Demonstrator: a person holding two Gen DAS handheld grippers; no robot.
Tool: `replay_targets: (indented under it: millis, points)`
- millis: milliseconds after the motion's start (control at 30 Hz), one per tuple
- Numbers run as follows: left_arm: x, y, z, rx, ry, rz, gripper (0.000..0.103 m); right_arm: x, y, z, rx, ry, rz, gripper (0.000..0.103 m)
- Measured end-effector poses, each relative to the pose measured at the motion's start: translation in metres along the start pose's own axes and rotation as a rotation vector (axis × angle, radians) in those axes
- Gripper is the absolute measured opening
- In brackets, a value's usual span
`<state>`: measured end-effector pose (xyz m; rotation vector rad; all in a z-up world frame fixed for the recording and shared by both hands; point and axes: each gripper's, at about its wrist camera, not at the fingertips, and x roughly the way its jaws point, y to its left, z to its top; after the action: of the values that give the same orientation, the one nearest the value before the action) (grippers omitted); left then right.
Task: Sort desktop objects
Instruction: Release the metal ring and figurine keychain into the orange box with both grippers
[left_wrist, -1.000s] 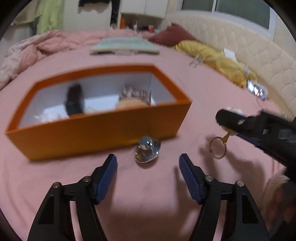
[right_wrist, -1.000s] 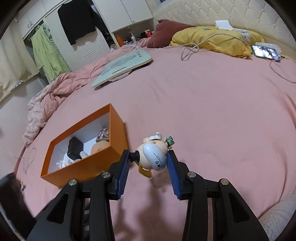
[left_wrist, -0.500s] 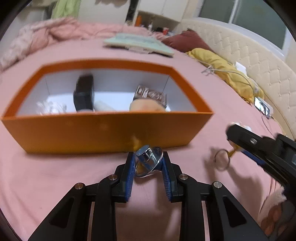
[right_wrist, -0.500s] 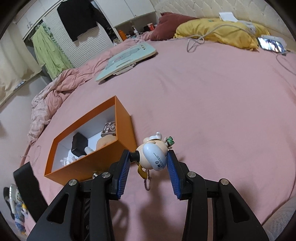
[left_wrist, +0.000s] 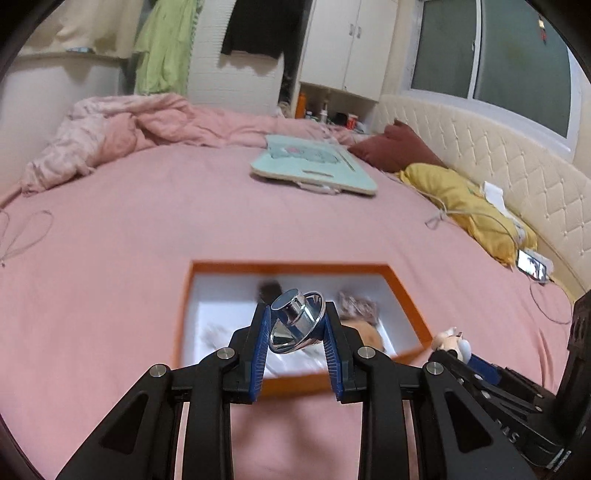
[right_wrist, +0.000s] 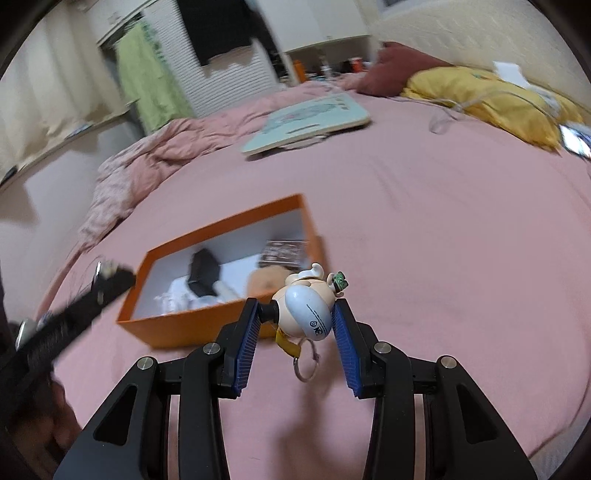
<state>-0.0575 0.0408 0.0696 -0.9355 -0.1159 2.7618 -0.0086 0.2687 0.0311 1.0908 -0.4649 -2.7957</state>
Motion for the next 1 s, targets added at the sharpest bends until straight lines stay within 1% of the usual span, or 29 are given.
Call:
replay_targets:
  millis: [67, 167, 233, 333, 367, 400, 467, 600, 733, 900, 1000]
  points:
    - [0.005, 0.011, 0.011, 0.013, -0.002, 0.016, 0.026, 0.005, 0.012, 0.012, -0.063, 0.010, 0.032, 0.042]
    - [0.021, 0.025, 0.027, -0.005, 0.013, -0.008, 0.026, 0.014, 0.032, 0.034, -0.174, 0.002, 0.055, 0.042]
    - [0.033, 0.031, 0.032, -0.013, 0.019, -0.016, 0.026, 0.028, 0.042, 0.050, -0.221, 0.002, 0.069, 0.042]
    - [0.044, 0.035, 0.024, -0.027, 0.025, -0.026, 0.026, 0.054, 0.052, 0.067, -0.254, 0.028, 0.091, 0.042]
    - [0.050, 0.035, 0.021, -0.028, 0.041, -0.027, 0.026, 0.062, 0.055, 0.068, -0.263, 0.033, 0.094, 0.042]
    - [0.057, 0.035, 0.017, -0.026, 0.064, -0.023, 0.026, 0.069, 0.057, 0.067, -0.273, 0.034, 0.093, 0.042]
    - [0.062, 0.035, 0.014, -0.024, 0.081, -0.019, 0.026, 0.080, 0.057, 0.059, -0.292, 0.024, 0.081, 0.042]
    - [0.066, 0.037, 0.011, -0.031, 0.091, -0.014, 0.026, 0.095, 0.048, 0.051, -0.251, 0.065, 0.086, 0.042]
    - [0.068, 0.037, 0.009, -0.021, 0.091, 0.020, 0.026, 0.094, 0.044, 0.054, -0.244, 0.054, 0.087, 0.042]
    - [0.068, 0.030, 0.006, 0.001, 0.095, 0.010, 0.026, 0.094, 0.042, 0.053, -0.228, 0.065, 0.104, 0.042]
    - [0.069, 0.029, 0.006, 0.008, 0.099, 0.017, 0.026, 0.093, 0.042, 0.052, -0.221, 0.060, 0.112, 0.042]
